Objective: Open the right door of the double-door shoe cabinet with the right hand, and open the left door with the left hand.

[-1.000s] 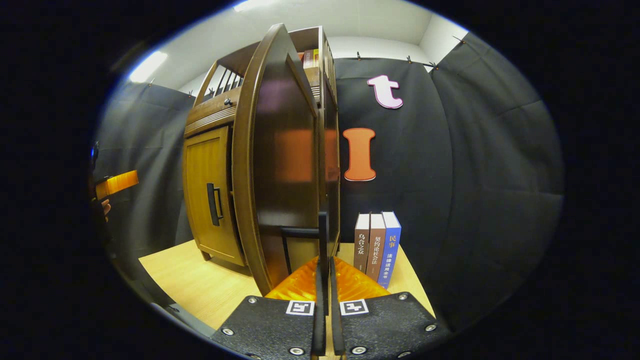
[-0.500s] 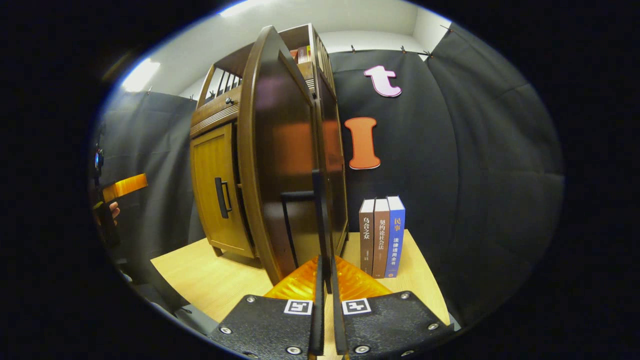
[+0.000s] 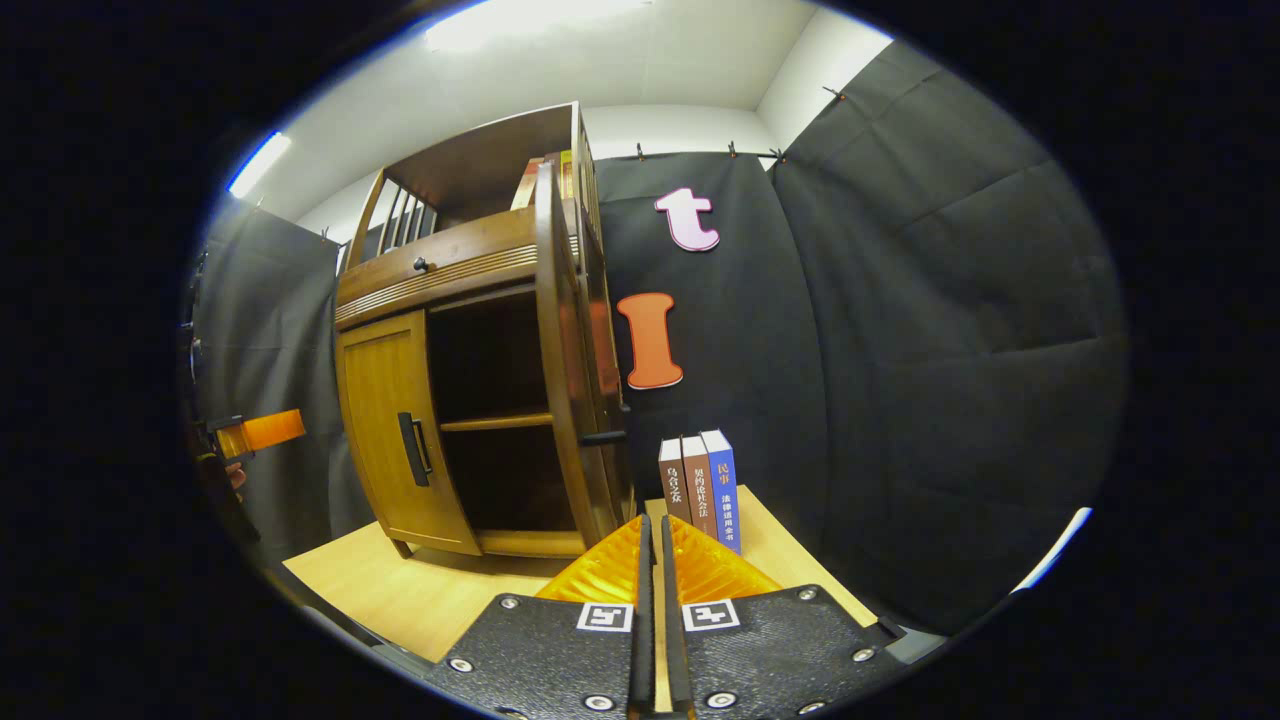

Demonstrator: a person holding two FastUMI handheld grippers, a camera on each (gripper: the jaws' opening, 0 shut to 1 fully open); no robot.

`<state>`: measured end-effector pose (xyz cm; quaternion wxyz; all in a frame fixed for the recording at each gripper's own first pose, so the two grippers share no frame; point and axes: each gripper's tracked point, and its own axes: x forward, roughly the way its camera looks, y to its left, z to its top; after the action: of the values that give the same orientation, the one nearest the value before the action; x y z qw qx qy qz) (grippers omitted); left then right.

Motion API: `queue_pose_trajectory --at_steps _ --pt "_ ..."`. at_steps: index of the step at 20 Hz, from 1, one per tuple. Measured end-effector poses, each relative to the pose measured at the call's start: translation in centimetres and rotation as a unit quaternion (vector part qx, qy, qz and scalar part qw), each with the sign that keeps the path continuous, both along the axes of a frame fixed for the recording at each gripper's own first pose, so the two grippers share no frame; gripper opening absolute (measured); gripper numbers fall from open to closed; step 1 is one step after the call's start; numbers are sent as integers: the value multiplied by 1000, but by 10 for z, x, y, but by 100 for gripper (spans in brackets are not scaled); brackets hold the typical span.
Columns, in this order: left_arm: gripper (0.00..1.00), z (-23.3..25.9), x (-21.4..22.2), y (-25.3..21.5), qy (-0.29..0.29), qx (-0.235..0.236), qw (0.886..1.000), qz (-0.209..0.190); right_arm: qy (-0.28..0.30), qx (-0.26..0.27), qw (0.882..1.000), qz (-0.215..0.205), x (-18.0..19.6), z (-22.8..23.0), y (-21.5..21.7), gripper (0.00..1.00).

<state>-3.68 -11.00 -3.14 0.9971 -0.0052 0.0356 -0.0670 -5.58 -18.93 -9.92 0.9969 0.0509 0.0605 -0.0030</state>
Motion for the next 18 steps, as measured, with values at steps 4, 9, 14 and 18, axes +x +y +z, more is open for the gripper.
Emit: queue_pose_trajectory --at_steps 4,9,14,18 --pt "99 2 0 9 -4 0 1000 5 -19 10 999 35 -9 30 57 0" --pt "99 0 -2 27 -3 -10 1000 28 -23 -12 997 68 -3 50 104 3" --pt "99 -4 -7 50 3 -17 999 49 -27 -8 996 80 10 58 133 13" --pt "94 0 -8 70 -6 -14 997 70 -10 -34 996 84 18 46 141 43"
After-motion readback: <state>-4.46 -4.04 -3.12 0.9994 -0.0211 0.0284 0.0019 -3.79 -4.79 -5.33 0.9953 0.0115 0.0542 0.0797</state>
